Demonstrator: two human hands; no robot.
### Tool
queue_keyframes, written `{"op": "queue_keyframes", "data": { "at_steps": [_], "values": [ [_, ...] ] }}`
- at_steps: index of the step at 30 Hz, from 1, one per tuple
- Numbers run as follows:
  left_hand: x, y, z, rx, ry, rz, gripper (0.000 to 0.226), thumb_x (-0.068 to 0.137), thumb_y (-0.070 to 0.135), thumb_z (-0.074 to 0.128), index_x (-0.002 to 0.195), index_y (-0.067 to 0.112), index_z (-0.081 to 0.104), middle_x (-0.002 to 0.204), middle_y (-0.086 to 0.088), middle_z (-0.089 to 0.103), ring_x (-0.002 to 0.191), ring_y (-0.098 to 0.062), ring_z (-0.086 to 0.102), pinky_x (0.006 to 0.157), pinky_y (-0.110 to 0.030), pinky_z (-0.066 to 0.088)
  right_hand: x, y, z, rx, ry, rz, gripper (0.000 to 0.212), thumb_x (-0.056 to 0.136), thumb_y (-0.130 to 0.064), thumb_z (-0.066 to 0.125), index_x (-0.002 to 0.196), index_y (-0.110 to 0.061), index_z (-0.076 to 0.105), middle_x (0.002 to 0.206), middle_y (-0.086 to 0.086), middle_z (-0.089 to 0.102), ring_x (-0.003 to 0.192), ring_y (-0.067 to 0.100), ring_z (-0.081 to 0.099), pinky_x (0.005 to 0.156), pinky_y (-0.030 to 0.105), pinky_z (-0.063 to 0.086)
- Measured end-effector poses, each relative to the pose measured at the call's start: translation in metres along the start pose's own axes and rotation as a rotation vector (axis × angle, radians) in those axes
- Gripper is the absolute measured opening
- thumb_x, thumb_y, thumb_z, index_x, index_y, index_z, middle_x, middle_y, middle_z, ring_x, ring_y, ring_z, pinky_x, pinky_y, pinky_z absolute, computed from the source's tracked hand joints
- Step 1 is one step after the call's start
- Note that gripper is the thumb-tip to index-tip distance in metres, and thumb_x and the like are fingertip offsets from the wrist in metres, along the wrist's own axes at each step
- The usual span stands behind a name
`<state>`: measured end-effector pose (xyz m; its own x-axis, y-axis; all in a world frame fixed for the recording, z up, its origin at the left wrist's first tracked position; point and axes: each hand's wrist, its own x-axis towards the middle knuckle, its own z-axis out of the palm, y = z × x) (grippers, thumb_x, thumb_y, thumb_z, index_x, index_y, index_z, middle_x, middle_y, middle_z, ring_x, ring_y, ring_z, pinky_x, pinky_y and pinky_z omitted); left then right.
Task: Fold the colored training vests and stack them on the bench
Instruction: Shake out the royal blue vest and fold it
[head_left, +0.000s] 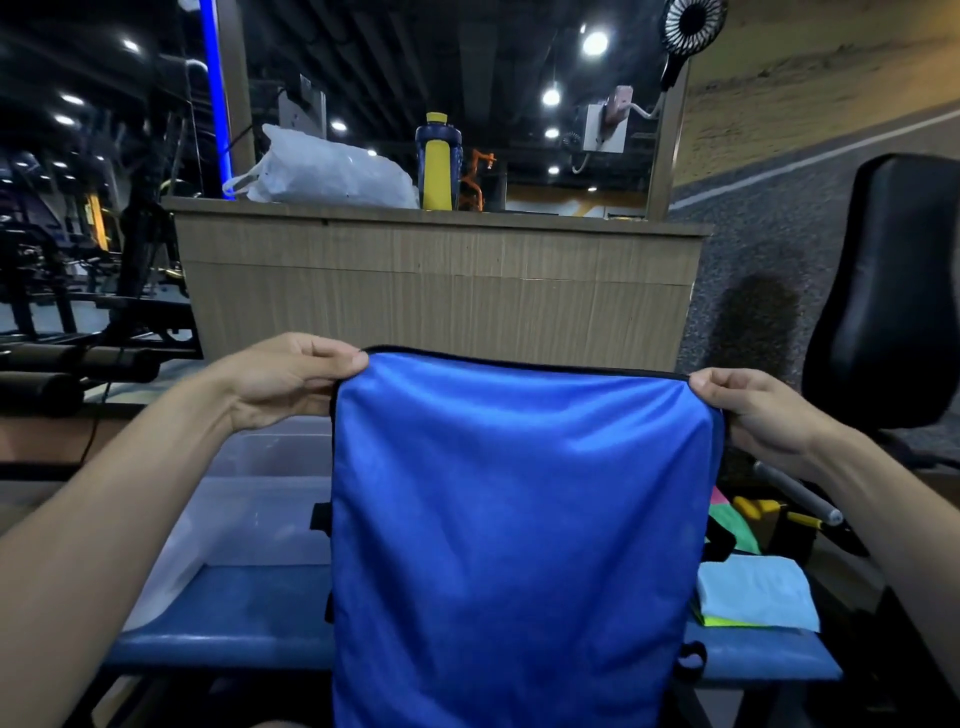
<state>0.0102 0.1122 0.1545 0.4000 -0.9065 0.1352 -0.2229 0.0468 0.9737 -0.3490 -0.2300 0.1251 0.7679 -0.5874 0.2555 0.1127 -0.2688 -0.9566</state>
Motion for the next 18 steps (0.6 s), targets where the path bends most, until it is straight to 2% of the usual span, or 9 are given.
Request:
{"op": "queue_keyframes", "data": {
  "at_steps": [1,3,5,8,9,11,13,16,18],
  "values": [
    [0.001,-0.003,-0.001,0.023,0.009,-0.003,0.056,0.043,0.041,0.102,0.087,0.014,0.081,0.095,-0.007,0.075,0.082,-0.013,0.072,0.070,-0.026,0.060,0.000,0.000,-0.001,-0.028,0.035,-0.017,0.063,0.039,-0.064,0.095,0.078,-0.023,0.069,0.088,0.005,0.063,0.084,0.018,0.056,0.073,0.035,0.041],
    [0.001,-0.007,0.001,0.020,0.042,-0.035,0.033,0.061,0.026,0.093,0.088,0.012,0.080,0.093,-0.010,0.074,0.076,-0.012,0.072,0.068,-0.025,0.060,0.000,-0.001,-0.004,-0.086,0.094,-0.077,0.063,0.039,-0.070,0.092,0.075,-0.023,0.072,0.086,0.005,0.063,0.084,0.019,0.053,0.069,0.033,0.040],
    [0.001,-0.011,0.004,0.056,0.088,-0.062,0.028,0.070,0.013,0.081,0.097,0.007,0.077,0.095,-0.014,0.073,0.074,-0.013,0.071,0.071,-0.026,0.061,-0.001,-0.003,-0.002,-0.151,0.121,-0.127,0.060,0.050,-0.071,0.088,0.076,-0.019,0.073,0.083,0.003,0.065,0.081,0.016,0.055,0.065,0.023,0.044],
    [-0.002,-0.015,0.007,0.226,0.063,-0.097,0.031,0.078,0.010,0.079,0.108,0.007,0.077,0.110,-0.015,0.075,0.093,-0.021,0.071,0.090,-0.035,0.057,-0.004,-0.006,-0.001,-0.185,0.127,-0.150,0.036,0.075,-0.046,0.077,0.079,-0.011,0.070,0.078,0.001,0.063,0.083,0.020,0.050,0.058,0.015,0.041],
    [-0.004,-0.015,0.007,0.241,0.035,-0.089,0.028,0.081,0.010,0.077,0.109,0.007,0.077,0.110,-0.014,0.075,0.097,-0.021,0.071,0.091,-0.036,0.057,-0.004,-0.005,-0.003,-0.212,0.128,-0.149,0.038,0.074,-0.048,0.078,0.078,-0.011,0.070,0.078,0.002,0.062,0.082,0.020,0.049,0.058,0.018,0.040],
    [-0.008,-0.015,0.008,0.172,-0.006,-0.056,0.020,0.087,0.013,0.071,0.104,0.007,0.078,0.106,-0.011,0.076,0.095,-0.020,0.071,0.085,-0.031,0.058,-0.005,-0.004,-0.007,-0.246,0.122,-0.108,0.056,0.058,-0.066,0.087,0.075,-0.015,0.072,0.078,0.001,0.062,0.077,0.017,0.052,0.062,0.028,0.040],
    [-0.012,-0.017,0.008,0.054,-0.044,0.008,0.019,0.091,0.018,0.063,0.095,0.009,0.079,0.096,-0.006,0.074,0.088,-0.015,0.069,0.078,-0.025,0.058,-0.006,-0.004,-0.011,-0.217,0.100,-0.052,0.067,0.041,-0.072,0.091,0.073,-0.017,0.072,0.077,0.002,0.063,0.072,0.011,0.057,0.062,0.027,0.046],
    [-0.013,-0.017,0.010,-0.099,-0.058,0.058,0.045,0.093,0.035,0.063,0.115,-0.004,0.070,0.105,-0.011,0.071,0.095,-0.018,0.066,0.081,-0.027,0.059,-0.009,0.002,-0.011,-0.096,0.000,0.015,0.066,0.038,-0.064,0.096,0.071,-0.015,0.066,0.076,0.005,0.060,0.067,0.009,0.058,0.058,0.020,0.052],
    [-0.011,-0.013,0.013,-0.148,-0.030,0.048,0.044,0.096,0.032,0.057,0.121,-0.001,0.069,0.109,-0.011,0.072,0.098,-0.019,0.068,0.080,-0.028,0.059,-0.011,0.006,-0.011,-0.025,-0.042,0.050,0.061,0.040,-0.061,0.098,0.069,-0.017,0.066,0.074,0.003,0.059,0.066,0.008,0.057,0.060,0.021,0.051]
  ]
}}
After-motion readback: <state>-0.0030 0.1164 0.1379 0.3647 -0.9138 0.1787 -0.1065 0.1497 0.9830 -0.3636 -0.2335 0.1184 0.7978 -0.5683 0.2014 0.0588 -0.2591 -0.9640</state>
